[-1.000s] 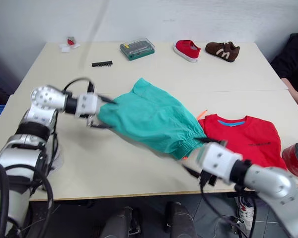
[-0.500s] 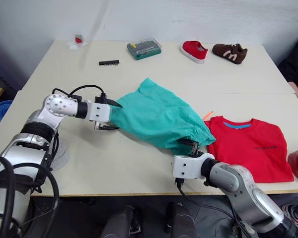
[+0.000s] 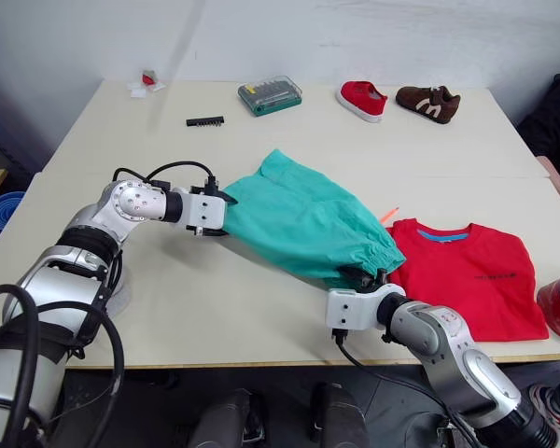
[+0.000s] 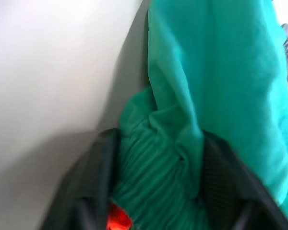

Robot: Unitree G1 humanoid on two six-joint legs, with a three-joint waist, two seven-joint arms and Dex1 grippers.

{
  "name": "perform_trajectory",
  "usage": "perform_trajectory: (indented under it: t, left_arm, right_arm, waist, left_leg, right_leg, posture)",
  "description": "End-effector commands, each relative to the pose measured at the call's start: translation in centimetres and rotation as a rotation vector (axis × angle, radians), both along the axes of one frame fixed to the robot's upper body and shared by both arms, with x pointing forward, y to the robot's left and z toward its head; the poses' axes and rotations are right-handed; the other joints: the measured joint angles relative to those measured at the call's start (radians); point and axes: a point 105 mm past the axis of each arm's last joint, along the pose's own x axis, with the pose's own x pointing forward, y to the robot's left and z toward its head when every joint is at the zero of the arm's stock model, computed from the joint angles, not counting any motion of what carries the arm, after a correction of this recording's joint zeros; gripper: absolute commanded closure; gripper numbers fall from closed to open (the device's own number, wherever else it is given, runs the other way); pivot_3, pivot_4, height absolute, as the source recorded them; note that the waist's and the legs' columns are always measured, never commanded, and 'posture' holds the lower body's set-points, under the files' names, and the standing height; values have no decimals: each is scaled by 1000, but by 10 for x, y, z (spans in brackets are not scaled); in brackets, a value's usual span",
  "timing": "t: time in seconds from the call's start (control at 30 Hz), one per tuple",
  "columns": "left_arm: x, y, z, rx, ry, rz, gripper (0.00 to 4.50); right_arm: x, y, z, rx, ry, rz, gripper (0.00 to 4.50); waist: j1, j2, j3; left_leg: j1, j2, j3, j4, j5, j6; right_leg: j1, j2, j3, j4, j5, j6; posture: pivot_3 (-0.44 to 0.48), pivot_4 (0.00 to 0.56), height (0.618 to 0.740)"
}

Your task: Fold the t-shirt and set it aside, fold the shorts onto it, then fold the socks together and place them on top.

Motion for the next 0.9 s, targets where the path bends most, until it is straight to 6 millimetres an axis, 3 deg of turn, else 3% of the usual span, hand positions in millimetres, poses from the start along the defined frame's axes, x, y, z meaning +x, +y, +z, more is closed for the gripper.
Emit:
perform_trajectory:
  t: [0.03, 0.1, 0.23, 0.43, 0.53, 0.7, 0.9]
  left_arm:
    - [2, 5, 5, 3, 0, 18, 2551]
    - [1, 6, 5, 3, 8, 18, 3191]
    - [-6, 13, 5, 17, 49, -6, 4482]
    - [-37, 39, 2, 23, 214, -104, 4482]
    - [-69, 55, -5, 18, 309, -152, 4482]
    - [-143, 65, -25, -34, 440, -104, 4482]
    - [-194, 67, -36, -103, 475, 90, 4482]
  right_arm:
    - [5, -21, -6, -47, 10, -68, 3748]
    - [4, -23, -5, -56, 13, -61, 4418]
    - [-2, -19, -2, -41, 33, 37, 4500]
    - [-23, -11, 5, -27, 65, 288, 4500]
    - [-34, -9, 3, -37, 75, 401, 4500]
    - [-39, -9, 0, -70, 54, 532, 4500]
    - [-44, -15, -7, -130, 57, 670, 4500]
  waist:
    - [-1, 0, 0]
    - [-1, 0, 0]
    - [-2, 0, 0]
    - [-14, 0, 0]
    - [-33, 1, 0]
    - [-56, 2, 1]
    - [-36, 5, 3]
  left_leg:
    - [0, 0, 0, 0, 0, 0]
    - [0, 0, 0, 0, 0, 0]
    - [-1, 0, 0, 0, 0, 0]
    - [0, 2, 1, -1, -1, -2]
    - [1, 4, 3, -1, 0, -4]
    - [6, 6, 4, -4, 0, -8]
    - [16, 6, 1, -5, -4, -11]
  right_leg:
    - [0, 0, 0, 0, 0, 0]
    - [0, 0, 0, 0, 0, 0]
    - [0, 1, -1, 0, 0, 0]
    - [-1, 4, 0, 0, -1, -1]
    - [-1, 5, 1, 0, -2, -2]
    - [1, 6, 5, 2, -5, -3]
    - [10, 6, 6, 2, -11, -3]
  posture:
    - [0, 150, 740]
    - [0, 150, 740]
    - [0, 150, 740]
    - [0, 150, 740]
    - [0, 150, 740]
    - [0, 150, 740]
    - [0, 150, 740]
